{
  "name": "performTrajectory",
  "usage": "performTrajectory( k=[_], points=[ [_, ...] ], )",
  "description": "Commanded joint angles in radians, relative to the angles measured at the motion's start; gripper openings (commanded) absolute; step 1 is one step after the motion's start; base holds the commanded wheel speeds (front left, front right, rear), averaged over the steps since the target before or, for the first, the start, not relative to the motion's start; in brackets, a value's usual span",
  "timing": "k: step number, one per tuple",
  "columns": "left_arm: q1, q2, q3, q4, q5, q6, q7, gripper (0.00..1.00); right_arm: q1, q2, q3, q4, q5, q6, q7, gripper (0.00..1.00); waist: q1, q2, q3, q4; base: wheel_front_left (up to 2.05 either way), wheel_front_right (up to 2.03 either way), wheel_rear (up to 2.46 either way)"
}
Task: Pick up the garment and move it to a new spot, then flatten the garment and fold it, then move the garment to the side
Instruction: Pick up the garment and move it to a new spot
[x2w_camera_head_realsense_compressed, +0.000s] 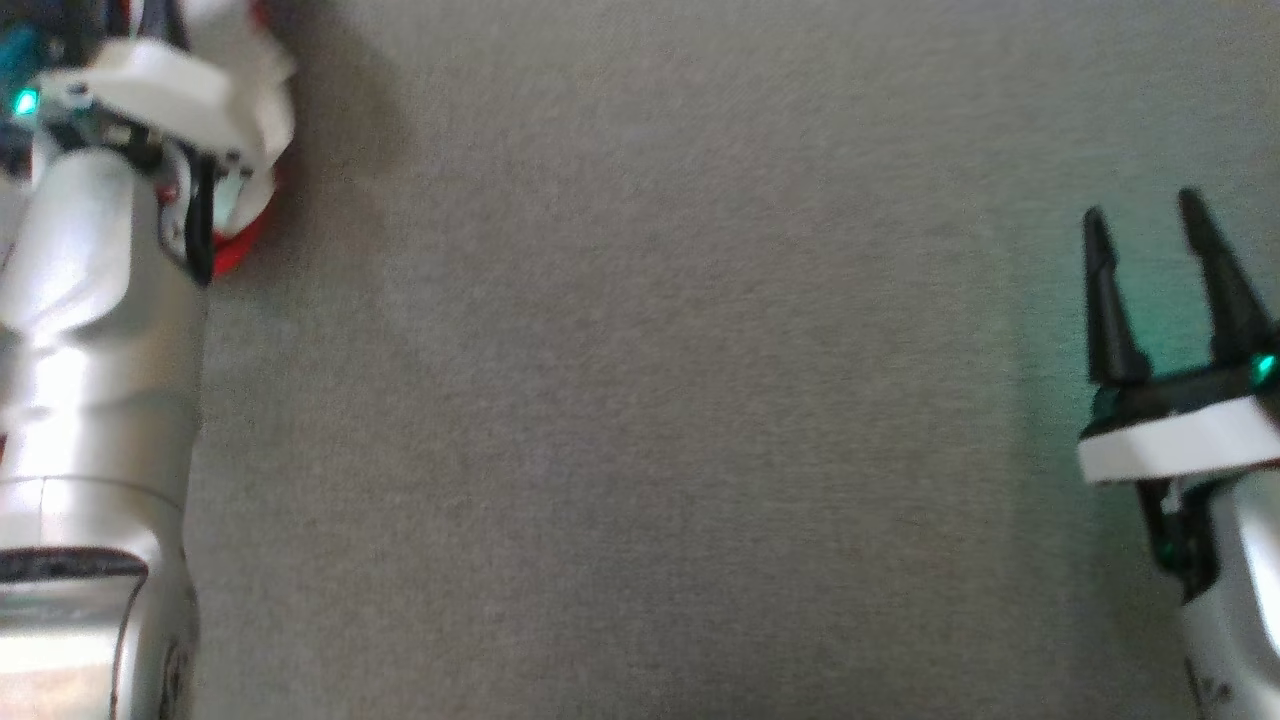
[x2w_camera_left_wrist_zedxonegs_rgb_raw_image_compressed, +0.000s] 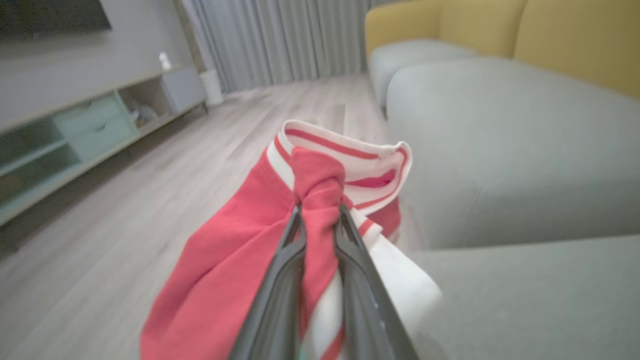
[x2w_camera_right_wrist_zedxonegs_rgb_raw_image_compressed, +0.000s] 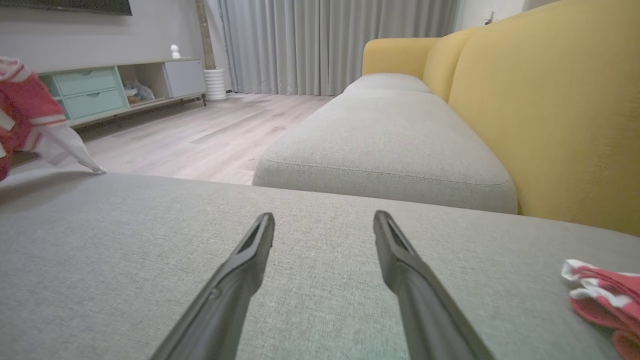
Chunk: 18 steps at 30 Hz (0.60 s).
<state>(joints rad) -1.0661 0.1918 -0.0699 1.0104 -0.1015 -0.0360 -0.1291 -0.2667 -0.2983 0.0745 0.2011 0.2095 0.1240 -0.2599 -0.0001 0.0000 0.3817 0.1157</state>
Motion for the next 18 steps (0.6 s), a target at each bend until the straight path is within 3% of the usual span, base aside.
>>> performTrajectory(
  k=[1,8,18],
  points=[
    [-0.067,0.045,0.000,-0.060,0.012,-0.012,-0.014,0.00,0.027,0.002,0.015,-0.023,-0.006,0.007,-0.002,1.00,0.0001,0.0000,-0.091,-0.070,0.00,0.00,0.00],
    [-0.116,-0.024,-0.063,-0.238,-0.033,-0.079,0.029,0.00,0.064,0.073,0.028,-0.027,-0.019,0.007,-0.002,1.00,0.0001,0.0000,-0.203,-0.186,0.00,0.00,0.00],
    [0.023,-0.102,-0.245,-0.485,-0.176,-0.094,0.153,0.00,0.070,0.131,0.068,-0.046,-0.020,0.007,-0.002,1.00,0.0001,0.0000,-0.228,-0.374,0.00,0.00,0.00]
  ],
)
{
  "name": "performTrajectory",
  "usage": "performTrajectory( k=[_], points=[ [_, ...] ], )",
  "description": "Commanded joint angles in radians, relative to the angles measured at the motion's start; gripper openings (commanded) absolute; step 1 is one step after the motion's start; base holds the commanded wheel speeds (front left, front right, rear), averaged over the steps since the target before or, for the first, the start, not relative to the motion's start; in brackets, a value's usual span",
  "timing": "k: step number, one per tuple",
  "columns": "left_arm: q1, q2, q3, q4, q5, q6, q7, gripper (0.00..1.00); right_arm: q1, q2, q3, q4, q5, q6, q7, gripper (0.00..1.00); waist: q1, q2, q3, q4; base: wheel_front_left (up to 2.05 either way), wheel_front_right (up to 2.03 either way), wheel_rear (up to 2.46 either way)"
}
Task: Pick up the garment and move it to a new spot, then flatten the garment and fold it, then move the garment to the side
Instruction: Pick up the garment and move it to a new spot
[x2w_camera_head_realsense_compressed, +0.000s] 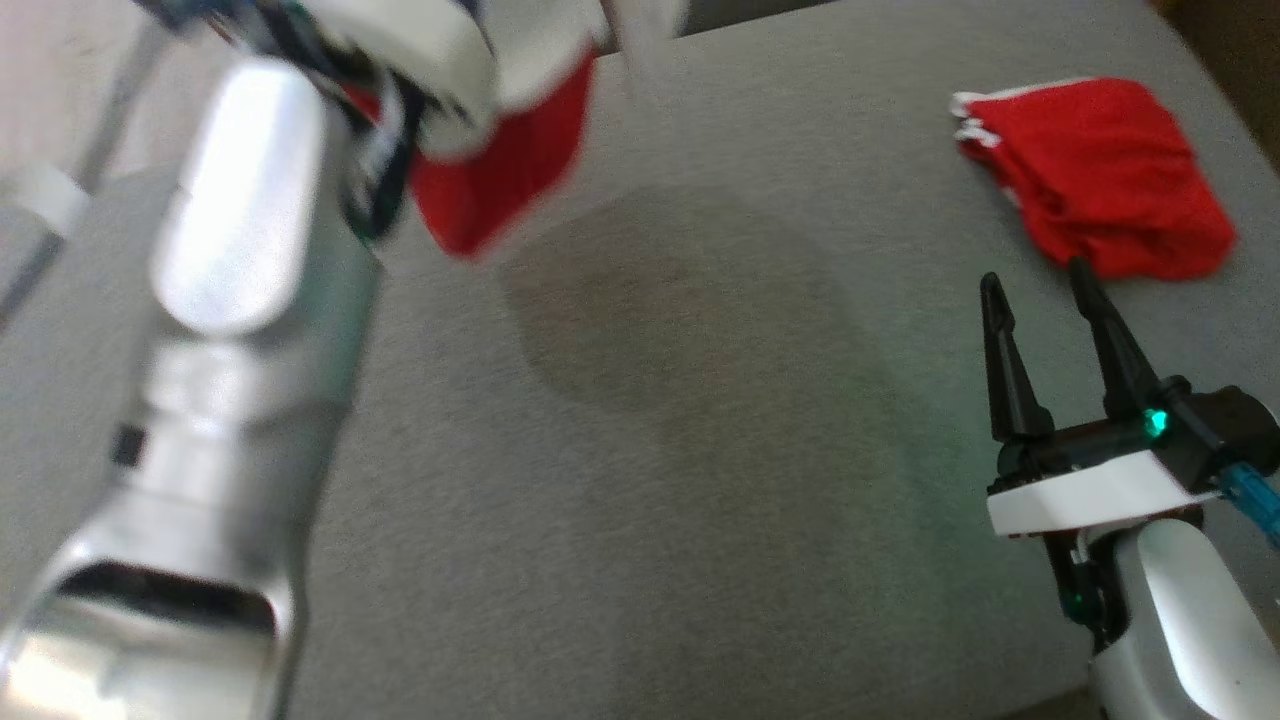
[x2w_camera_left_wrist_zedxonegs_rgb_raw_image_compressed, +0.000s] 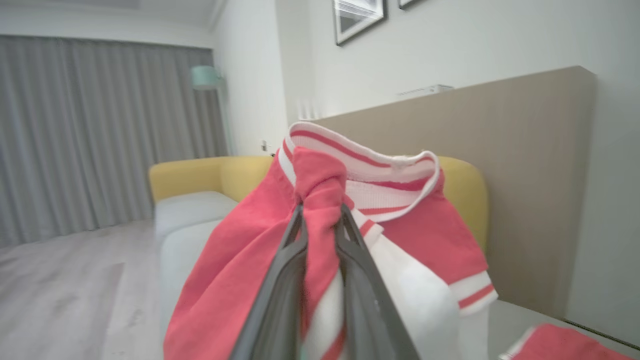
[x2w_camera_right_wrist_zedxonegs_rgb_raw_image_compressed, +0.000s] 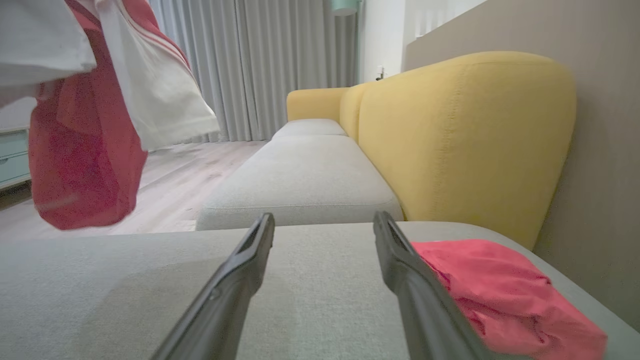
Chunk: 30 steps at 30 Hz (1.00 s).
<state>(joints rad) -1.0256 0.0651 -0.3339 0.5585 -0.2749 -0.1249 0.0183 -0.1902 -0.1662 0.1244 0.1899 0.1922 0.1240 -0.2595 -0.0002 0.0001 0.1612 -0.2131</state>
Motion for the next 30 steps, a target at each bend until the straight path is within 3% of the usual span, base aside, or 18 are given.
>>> performTrajectory(
  k=[1,6,7,8,9,10,13,16,22,30],
  points=[
    [0.012,0.019,-0.001,-0.040,-0.019,-0.005,0.008,0.00,-0.008,0.002,0.022,-0.035,0.000,0.007,-0.002,1.00,0.0002,-0.0001,-0.002,-0.057,0.00,0.00,0.00],
    [0.174,0.002,-0.113,-0.005,-0.087,-0.006,-0.043,0.00,-0.016,0.021,0.046,-0.028,0.013,0.007,-0.002,1.00,0.0002,-0.0001,0.041,-0.093,0.00,0.00,0.00],
    [0.209,0.000,-0.141,0.014,-0.091,-0.006,-0.070,0.15,-0.018,0.024,0.053,-0.024,0.016,0.007,-0.002,1.00,0.0002,-0.0001,0.049,-0.095,0.00,0.00,0.00],
    [0.209,0.000,-0.141,0.014,-0.091,-0.006,-0.070,0.15,-0.018,0.024,0.053,-0.024,0.016,0.007,-0.002,1.00,0.0002,-0.0001,0.049,-0.095,0.00,0.00,0.00],
    [0.245,-0.002,-0.158,0.042,-0.091,-0.005,-0.098,0.82,-0.019,0.028,0.060,-0.019,0.018,0.007,-0.002,1.00,0.0002,-0.0001,0.056,-0.096,0.00,0.00,0.00],
    [0.280,-0.005,-0.170,0.073,-0.089,0.000,-0.129,1.00,-0.019,0.031,0.068,-0.012,0.019,0.007,-0.002,1.00,0.0002,-0.0001,0.059,-0.096,0.00,0.00,0.00],
    [0.381,-0.011,-0.197,0.138,-0.086,0.042,-0.237,1.00,-0.016,0.036,0.087,0.009,0.025,0.007,-0.002,1.00,0.0002,-0.0001,0.054,-0.086,0.00,0.00,0.00],
    [0.485,-0.014,-0.194,0.124,-0.107,0.115,-0.277,1.00,0.007,0.035,0.094,0.028,0.028,0.007,-0.002,1.00,0.0002,-0.0001,0.022,-0.051,0.00,0.00,0.00],
    [0.757,-0.015,-0.115,-0.170,-0.090,0.248,-0.280,1.00,0.099,0.039,0.065,0.055,0.018,0.007,-0.002,1.00,0.0002,-0.0001,-0.096,0.055,0.00,0.00,0.00],
    [1.029,-0.015,0.031,-0.440,0.057,0.292,-0.280,1.00,0.215,0.058,0.017,0.053,-0.025,0.007,-0.002,1.00,0.0002,-0.0001,-0.204,0.156,0.00,0.00,0.00]
  ],
)
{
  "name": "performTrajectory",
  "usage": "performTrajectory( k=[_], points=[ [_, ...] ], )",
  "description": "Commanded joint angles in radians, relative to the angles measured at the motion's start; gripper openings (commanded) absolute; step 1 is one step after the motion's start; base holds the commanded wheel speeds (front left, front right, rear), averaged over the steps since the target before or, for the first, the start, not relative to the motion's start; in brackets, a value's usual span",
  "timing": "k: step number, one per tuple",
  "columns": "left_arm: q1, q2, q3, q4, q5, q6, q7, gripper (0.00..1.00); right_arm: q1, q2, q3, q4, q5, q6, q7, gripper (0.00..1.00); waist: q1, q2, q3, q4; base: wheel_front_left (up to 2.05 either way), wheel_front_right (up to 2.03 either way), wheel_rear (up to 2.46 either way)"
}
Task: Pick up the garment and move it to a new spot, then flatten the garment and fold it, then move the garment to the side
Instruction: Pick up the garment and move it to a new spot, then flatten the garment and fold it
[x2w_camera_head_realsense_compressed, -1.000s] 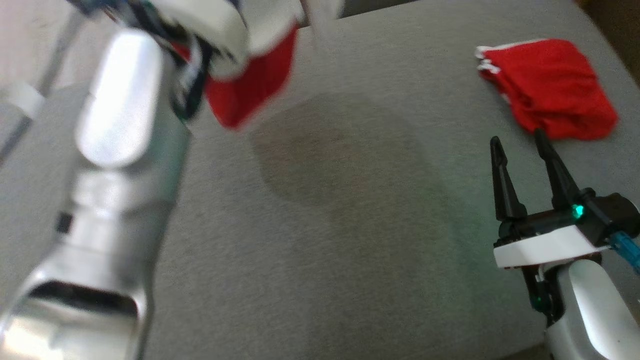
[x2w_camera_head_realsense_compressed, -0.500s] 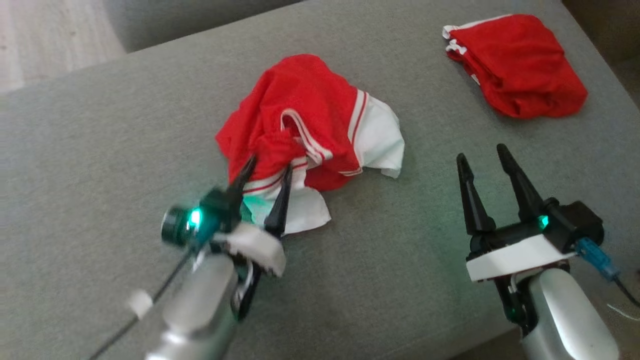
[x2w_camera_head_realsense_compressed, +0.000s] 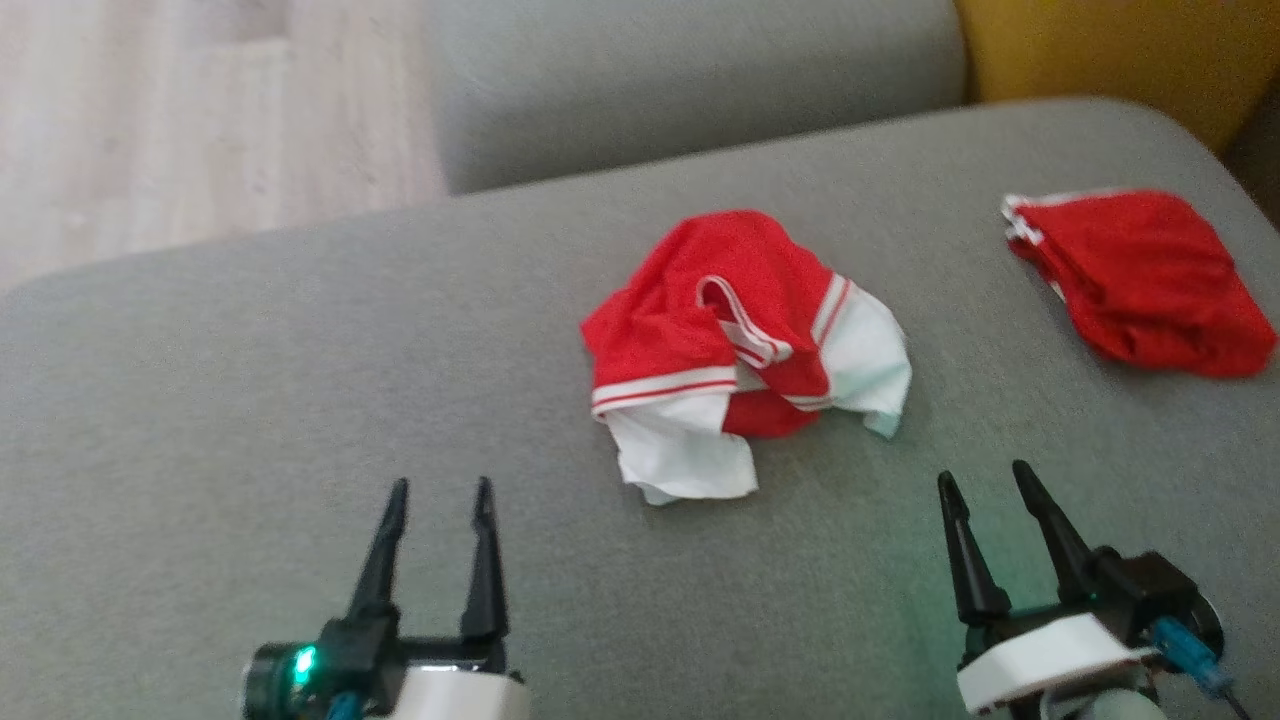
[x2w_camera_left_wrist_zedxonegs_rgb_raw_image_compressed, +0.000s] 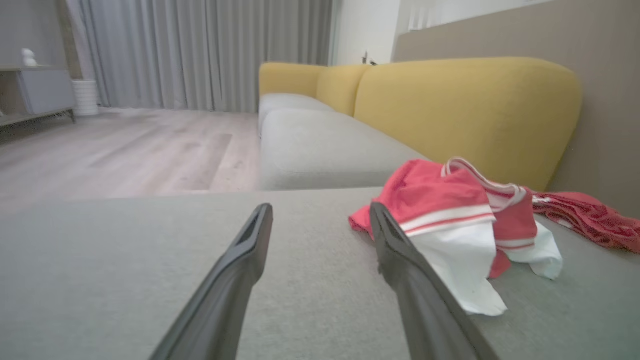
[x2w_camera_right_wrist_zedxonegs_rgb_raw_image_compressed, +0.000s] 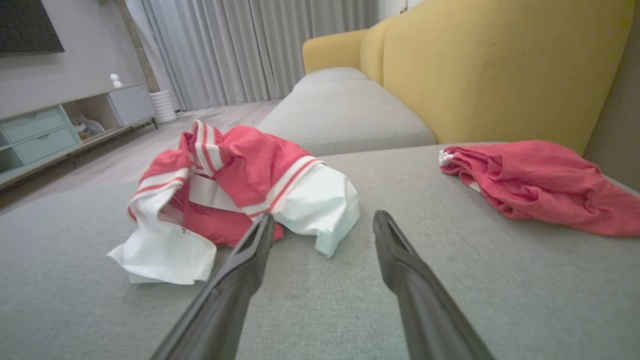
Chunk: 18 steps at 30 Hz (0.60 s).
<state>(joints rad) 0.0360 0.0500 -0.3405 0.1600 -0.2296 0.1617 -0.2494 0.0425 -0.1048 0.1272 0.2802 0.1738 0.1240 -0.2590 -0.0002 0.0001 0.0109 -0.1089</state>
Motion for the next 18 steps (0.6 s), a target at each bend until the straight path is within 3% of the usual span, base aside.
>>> performTrajectory(
  k=[1,9,18],
  points=[
    [-0.008,0.000,0.053,-0.064,0.032,0.009,-0.012,1.00,-0.007,-0.001,0.009,-0.041,-0.013,0.007,-0.003,1.00,0.0002,-0.0001,-0.063,0.058,0.00,0.00,0.00],
    [0.116,0.000,0.134,-0.172,0.120,0.042,-0.012,1.00,0.068,0.009,-0.003,-0.073,-0.042,0.007,-0.003,1.00,0.0002,-0.0001,-0.106,0.089,0.00,0.00,0.00],
    [0.141,0.000,0.145,-0.153,0.143,0.022,-0.012,1.00,0.061,-0.006,0.013,-0.061,-0.020,0.007,-0.003,1.00,0.0002,-0.0001,-0.112,0.090,0.00,0.00,0.00]
  ],
)
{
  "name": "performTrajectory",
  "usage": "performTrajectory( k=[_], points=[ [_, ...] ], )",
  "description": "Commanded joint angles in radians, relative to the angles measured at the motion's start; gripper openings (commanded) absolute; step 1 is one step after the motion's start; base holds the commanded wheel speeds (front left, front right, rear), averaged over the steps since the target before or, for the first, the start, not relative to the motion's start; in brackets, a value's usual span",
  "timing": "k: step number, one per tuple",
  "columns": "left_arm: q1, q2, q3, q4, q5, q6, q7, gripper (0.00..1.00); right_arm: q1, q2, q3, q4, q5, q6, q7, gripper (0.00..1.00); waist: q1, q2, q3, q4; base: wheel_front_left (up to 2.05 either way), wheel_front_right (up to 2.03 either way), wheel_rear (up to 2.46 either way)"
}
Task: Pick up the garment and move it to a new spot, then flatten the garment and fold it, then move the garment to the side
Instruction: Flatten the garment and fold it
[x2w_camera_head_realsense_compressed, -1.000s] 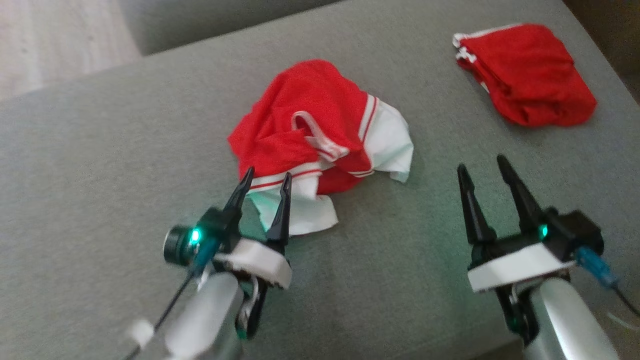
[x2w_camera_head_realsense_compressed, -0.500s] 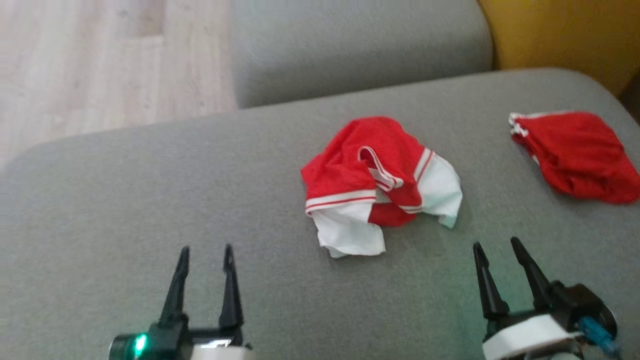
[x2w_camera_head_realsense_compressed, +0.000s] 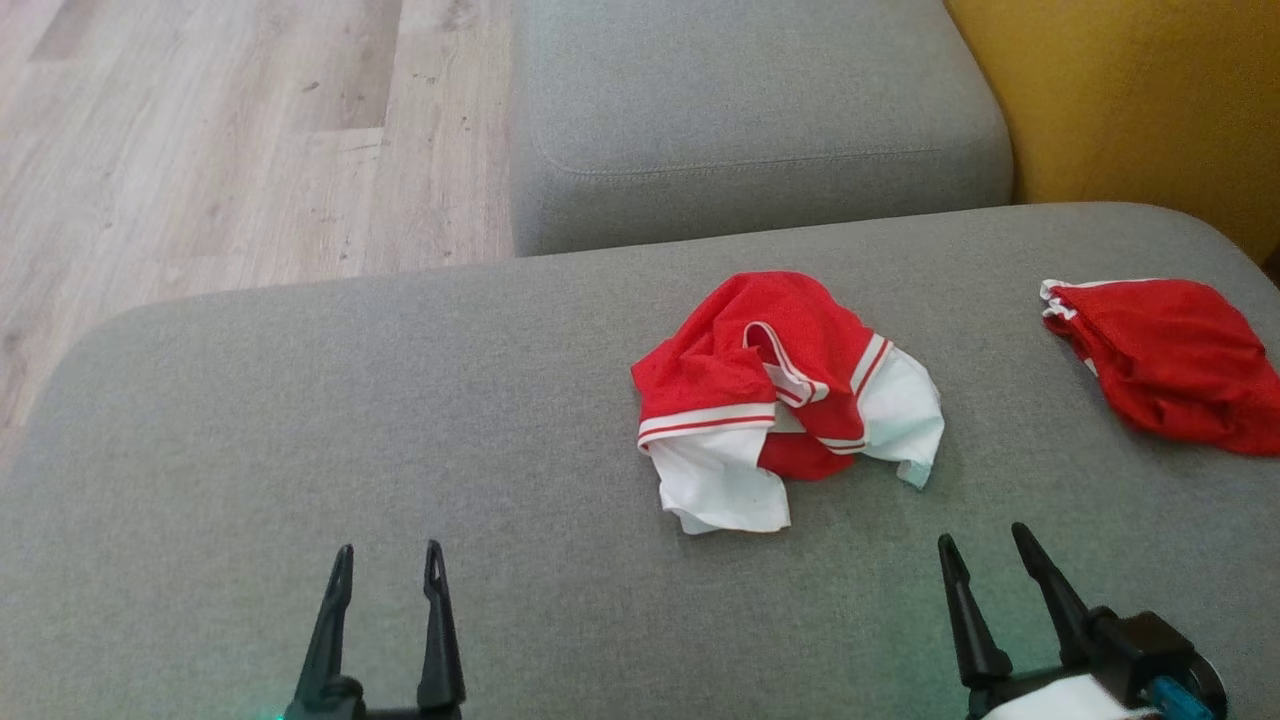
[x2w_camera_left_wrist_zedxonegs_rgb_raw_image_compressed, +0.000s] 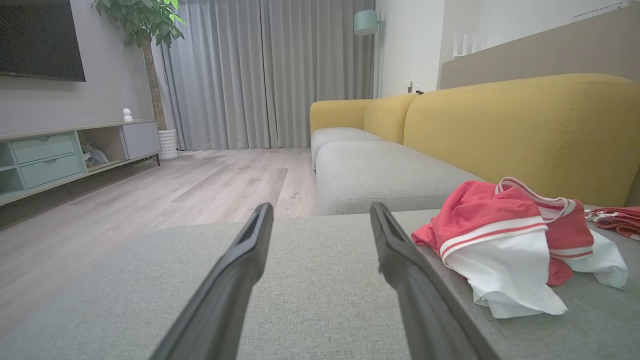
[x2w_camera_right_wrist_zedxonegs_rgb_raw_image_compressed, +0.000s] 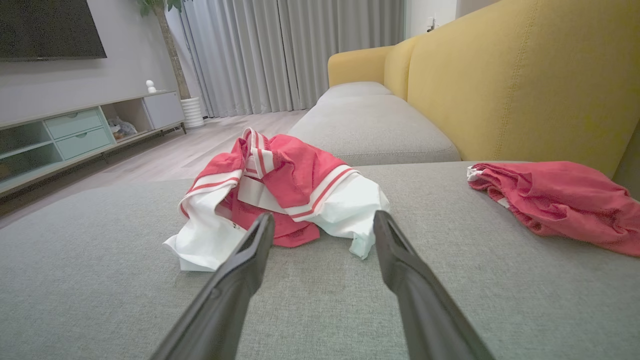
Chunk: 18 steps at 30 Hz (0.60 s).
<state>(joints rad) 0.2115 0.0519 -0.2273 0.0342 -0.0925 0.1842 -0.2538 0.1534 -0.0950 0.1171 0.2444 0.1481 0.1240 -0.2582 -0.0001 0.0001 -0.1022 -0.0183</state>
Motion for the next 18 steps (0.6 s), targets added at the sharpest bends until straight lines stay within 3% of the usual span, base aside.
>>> performTrajectory(
  k=[1,18],
  points=[
    [-0.035,-0.002,0.031,-0.023,0.004,-0.004,-0.008,1.00,-0.054,-0.019,0.025,-0.022,0.009,0.007,-0.004,1.00,0.0001,-0.0001,0.002,-0.001,0.00,0.00,0.00],
    [-0.051,-0.002,0.015,0.013,-0.016,-0.017,-0.008,1.00,-0.139,-0.045,0.055,0.016,0.034,0.007,-0.004,1.00,0.0001,-0.0001,0.014,-0.006,0.00,0.00,0.00]
  ],
)
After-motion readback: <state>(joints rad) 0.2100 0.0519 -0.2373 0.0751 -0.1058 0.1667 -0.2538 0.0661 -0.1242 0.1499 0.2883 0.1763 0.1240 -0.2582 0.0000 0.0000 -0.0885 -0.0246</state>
